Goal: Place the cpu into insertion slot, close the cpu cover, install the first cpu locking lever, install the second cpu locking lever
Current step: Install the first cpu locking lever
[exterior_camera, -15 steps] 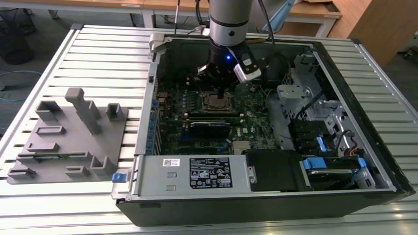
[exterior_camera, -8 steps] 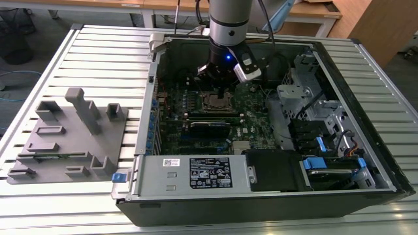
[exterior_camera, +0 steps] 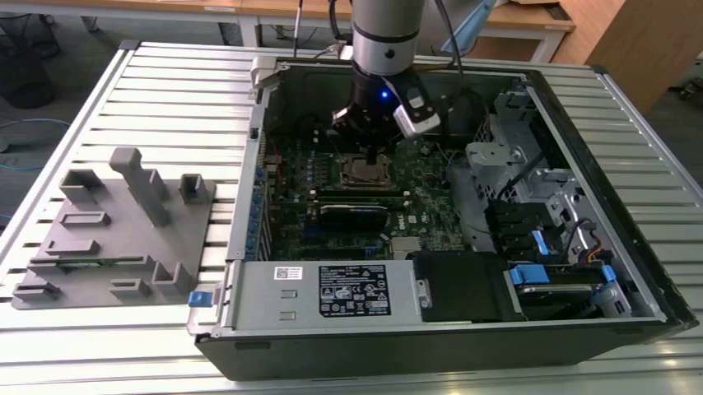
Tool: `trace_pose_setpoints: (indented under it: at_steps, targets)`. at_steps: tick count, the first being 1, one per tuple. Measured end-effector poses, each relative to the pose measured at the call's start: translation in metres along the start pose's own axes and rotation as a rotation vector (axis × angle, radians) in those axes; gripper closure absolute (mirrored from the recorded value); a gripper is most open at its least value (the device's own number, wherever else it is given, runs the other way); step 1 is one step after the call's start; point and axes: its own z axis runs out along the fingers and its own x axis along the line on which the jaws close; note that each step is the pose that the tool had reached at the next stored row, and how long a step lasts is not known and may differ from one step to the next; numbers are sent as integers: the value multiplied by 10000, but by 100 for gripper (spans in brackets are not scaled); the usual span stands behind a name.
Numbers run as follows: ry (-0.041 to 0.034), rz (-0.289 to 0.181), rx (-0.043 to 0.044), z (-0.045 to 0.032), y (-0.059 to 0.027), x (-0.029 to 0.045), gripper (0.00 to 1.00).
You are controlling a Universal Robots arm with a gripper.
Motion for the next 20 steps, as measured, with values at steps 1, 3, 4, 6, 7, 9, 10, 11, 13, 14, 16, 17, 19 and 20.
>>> trace_pose_setpoints:
  at_steps: [1, 3, 4, 6, 7, 9, 10, 11, 13, 14, 16, 17, 19, 20]
  targets:
    - [0, 0, 1, -5, 0, 0, 90]
    - [0, 0, 0, -18, 0, -1, 90]
    - [0, 0, 0, -26, 0, -1, 90]
    - [0, 0, 1, -43, 1, -2, 90]
    - [0, 0, 0, -47, 1, -2, 90]
    - [-2, 0, -3, -50, 1, -3, 90]
    - [-1, 0, -2, -51, 1, -3, 90]
    - [-1, 0, -1, -52, 1, -3, 90]
    - [0, 0, 0, -53, 1, -2, 90]
    - [0, 0, 0, -53, 1, -3, 90]
    - [0, 0, 0, -53, 1, -2, 90]
    - [-1, -1, 0, -53, 1, -2, 90]
    - [1, 1, 1, -54, 1, 13, 90]
    - [0, 1, 1, -54, 1, 24, 90]
